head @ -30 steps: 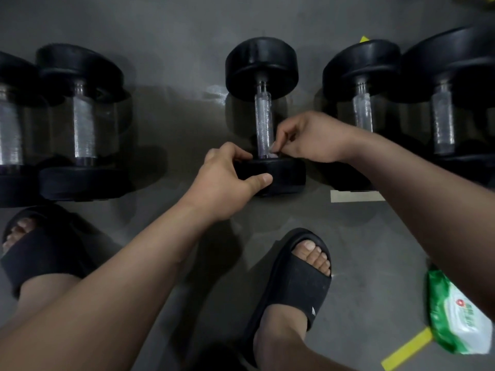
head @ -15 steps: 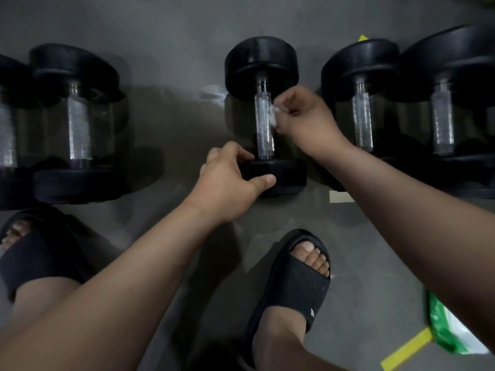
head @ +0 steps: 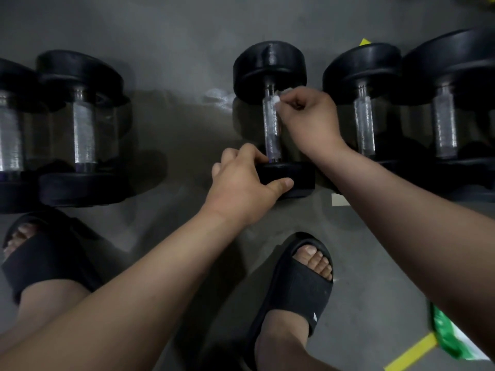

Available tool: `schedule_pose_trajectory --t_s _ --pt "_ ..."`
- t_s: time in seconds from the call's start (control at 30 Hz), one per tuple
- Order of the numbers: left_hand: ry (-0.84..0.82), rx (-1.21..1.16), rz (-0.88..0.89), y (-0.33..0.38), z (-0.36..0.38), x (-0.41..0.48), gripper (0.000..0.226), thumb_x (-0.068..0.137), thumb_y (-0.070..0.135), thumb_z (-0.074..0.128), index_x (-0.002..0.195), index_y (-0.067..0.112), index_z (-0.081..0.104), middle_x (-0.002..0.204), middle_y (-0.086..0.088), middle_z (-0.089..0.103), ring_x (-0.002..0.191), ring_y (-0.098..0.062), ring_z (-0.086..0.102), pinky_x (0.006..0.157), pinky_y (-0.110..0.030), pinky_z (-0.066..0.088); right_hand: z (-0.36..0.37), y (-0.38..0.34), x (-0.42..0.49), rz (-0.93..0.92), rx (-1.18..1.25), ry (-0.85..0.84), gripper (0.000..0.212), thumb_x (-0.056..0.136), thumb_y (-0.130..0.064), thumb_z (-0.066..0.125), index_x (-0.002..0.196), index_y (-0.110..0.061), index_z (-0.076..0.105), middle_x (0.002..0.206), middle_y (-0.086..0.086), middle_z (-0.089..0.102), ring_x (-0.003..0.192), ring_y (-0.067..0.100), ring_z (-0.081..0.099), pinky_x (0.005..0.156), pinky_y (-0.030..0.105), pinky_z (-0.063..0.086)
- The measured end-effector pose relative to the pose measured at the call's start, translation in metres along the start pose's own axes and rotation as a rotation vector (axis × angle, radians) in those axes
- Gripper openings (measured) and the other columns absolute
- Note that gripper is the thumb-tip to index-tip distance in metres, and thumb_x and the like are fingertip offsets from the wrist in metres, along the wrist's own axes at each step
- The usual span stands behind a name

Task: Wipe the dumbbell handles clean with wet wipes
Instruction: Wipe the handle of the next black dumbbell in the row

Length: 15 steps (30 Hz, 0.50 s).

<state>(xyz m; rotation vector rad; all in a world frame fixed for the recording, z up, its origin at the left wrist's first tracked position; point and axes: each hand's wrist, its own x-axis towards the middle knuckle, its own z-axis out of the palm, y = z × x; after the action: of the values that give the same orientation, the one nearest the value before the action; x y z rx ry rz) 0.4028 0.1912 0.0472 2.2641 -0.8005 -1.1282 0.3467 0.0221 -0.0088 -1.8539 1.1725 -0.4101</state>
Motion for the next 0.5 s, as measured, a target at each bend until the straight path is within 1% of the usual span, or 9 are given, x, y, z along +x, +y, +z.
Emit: schedule_pose_trajectory --t_s 0.07,0.1,0.17,0.23,0.3,0.37,0.43,0.5 --pt "-0.027 0.002 0.034 -0.002 -0.001 -0.001 0.044 0.080 0.051 0.075 0.114 0.034 0.052 0.116 0.009 0.039 0.114 -0.015 0.039 0.093 -0.023 0.033 -0.003 0.002 -0.004 -0.015 -0.051 -0.020 0.012 0.087 -0.028 0.072 0.089 -0.017 0.077 0.089 -0.010 0.072 0.088 0.002 0.067 0.087 0.027 0.053" --pt "-0.046 -0.006 0.053 -0.004 -0.003 -0.002 0.043 0.082 0.048 0.074 0.117 0.035 0.053 0.117 0.009 0.040 0.117 -0.016 0.040 0.096 -0.023 0.035 -0.006 0.005 -0.008 -0.029 -0.088 -0.038 0.011 0.087 -0.028 0.072 0.089 -0.017 0.076 0.088 -0.010 0.071 0.087 0.002 0.066 0.085 0.023 0.052" --pt "-0.072 -0.036 0.081 -0.010 -0.007 -0.001 0.042 0.085 0.040 0.074 0.123 0.036 0.056 0.121 0.008 0.043 0.121 -0.019 0.045 0.106 -0.028 0.039 -0.011 0.008 -0.014 -0.056 -0.149 -0.072 0.009 0.088 -0.025 0.073 0.090 -0.018 0.078 0.085 -0.014 0.068 0.084 -0.004 0.063 0.078 0.010 0.046" --pt "-0.069 -0.056 0.092 -0.014 -0.009 0.001 0.043 0.084 0.036 0.075 0.124 0.035 0.059 0.120 0.006 0.045 0.119 -0.021 0.050 0.110 -0.035 0.041 -0.012 0.005 -0.010 -0.081 -0.163 -0.074 0.009 0.089 -0.025 0.073 0.092 -0.018 0.079 0.082 -0.020 0.064 0.080 -0.014 0.059 0.077 0.005 0.042" --pt "-0.060 -0.071 0.083 -0.012 -0.008 0.002 0.042 0.083 0.035 0.077 0.122 0.035 0.060 0.118 0.007 0.045 0.117 -0.022 0.052 0.109 -0.036 0.043 -0.009 -0.002 -0.001 -0.117 -0.149 -0.032 0.011 0.090 -0.026 0.073 0.093 -0.018 0.080 0.081 -0.024 0.062 0.079 -0.017 0.058 0.081 0.006 0.044" --pt "-0.057 -0.082 0.079 -0.010 -0.005 0.001 0.041 0.083 0.035 0.078 0.121 0.036 0.061 0.117 0.008 0.044 0.117 -0.021 0.052 0.108 -0.035 0.043 -0.007 -0.005 0.003 -0.140 -0.153 0.014 0.013 0.091 -0.029 0.072 0.095 -0.020 0.080 0.083 -0.023 0.061 0.084 -0.010 0.061 0.085 0.006 0.044" --pt "-0.041 -0.093 0.081 -0.009 -0.002 0.000 0.043 0.082 0.035 0.079 0.121 0.037 0.061 0.117 0.008 0.042 0.118 -0.020 0.050 0.110 -0.034 0.042 -0.009 -0.003 -0.003 -0.179 -0.201 0.016 0.014 0.092 -0.029 0.070 0.096 -0.020 0.080 0.085 -0.016 0.060 0.085 0.001 0.061 0.082 0.011 0.045" --pt "-0.005 -0.109 0.062 -0.009 0.001 -0.001 0.046 0.081 0.035 0.080 0.122 0.036 0.058 0.118 0.007 0.039 0.119 -0.020 0.050 0.111 -0.034 0.041 -0.012 0.003 -0.013 -0.235 -0.258 -0.031 0.014 0.092 -0.027 0.069 0.094 -0.018 0.079 0.089 -0.001 0.066 0.087 0.012 0.063 0.082 0.022 0.048"
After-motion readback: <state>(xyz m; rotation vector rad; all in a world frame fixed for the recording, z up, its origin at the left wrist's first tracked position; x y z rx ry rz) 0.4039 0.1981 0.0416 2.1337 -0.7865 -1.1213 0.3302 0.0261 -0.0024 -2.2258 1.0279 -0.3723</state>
